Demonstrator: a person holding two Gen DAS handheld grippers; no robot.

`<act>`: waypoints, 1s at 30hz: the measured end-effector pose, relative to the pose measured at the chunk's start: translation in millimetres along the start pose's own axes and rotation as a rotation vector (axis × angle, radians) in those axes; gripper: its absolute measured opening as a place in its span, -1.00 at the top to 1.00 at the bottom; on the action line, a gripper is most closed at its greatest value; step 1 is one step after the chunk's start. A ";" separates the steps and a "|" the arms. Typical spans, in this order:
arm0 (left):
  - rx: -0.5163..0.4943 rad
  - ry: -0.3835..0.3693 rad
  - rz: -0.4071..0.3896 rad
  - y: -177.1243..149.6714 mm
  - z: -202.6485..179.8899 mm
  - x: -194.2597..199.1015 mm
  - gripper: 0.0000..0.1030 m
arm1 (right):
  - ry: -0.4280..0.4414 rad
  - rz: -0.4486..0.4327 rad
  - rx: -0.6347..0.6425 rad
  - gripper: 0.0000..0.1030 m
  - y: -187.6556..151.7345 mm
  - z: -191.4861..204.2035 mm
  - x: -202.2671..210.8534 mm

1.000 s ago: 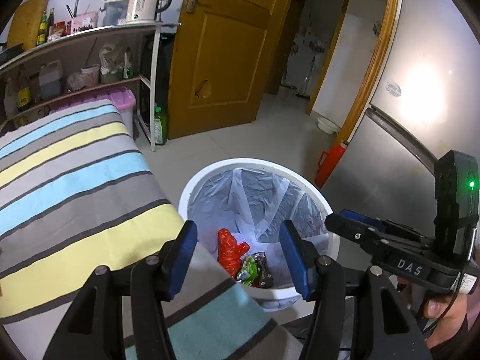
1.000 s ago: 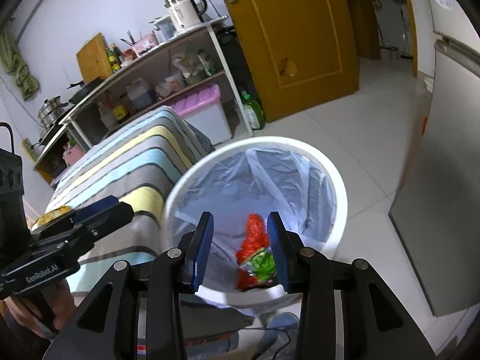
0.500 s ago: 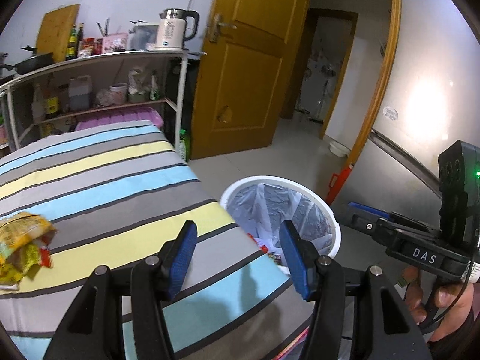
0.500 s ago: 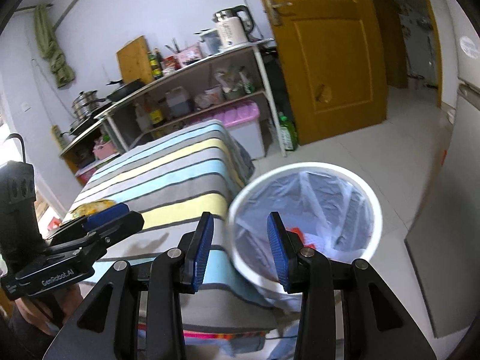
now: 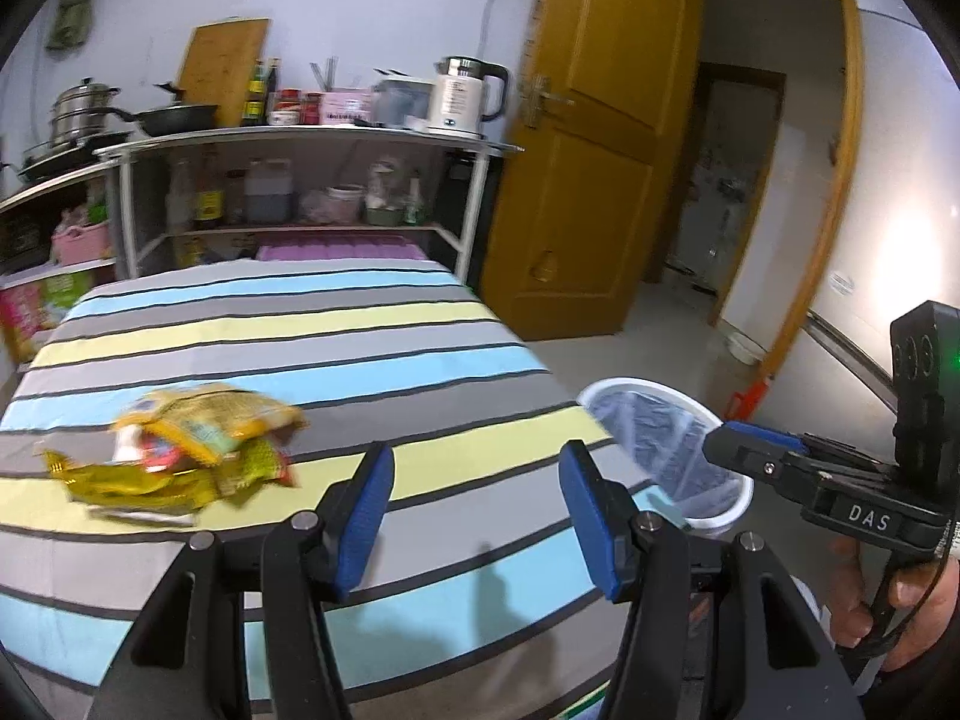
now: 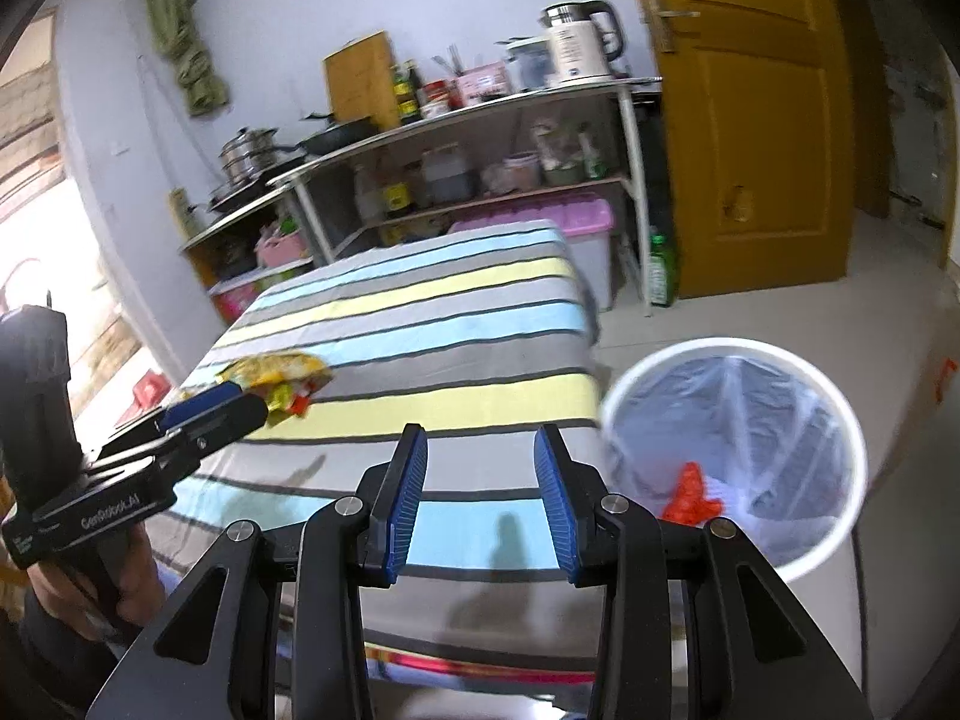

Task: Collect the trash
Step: 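Move both tools back to the gold wrappers on the table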

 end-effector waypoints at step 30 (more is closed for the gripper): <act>0.244 0.302 0.039 -78.3 162.2 40.6 -0.20 | 0.140 0.119 0.225 0.02 -13.8 125.4 -86.6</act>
Point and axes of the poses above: each gripper's, at about its wrist camera, not at the fingertips, and x roughly against the way its jaws point, z to its left, y to its top, the point moved 2 cm from there along -x, roughly the way its jaws point, and after that the axes turned 15 degrees about -x, right-handed, at the moved point
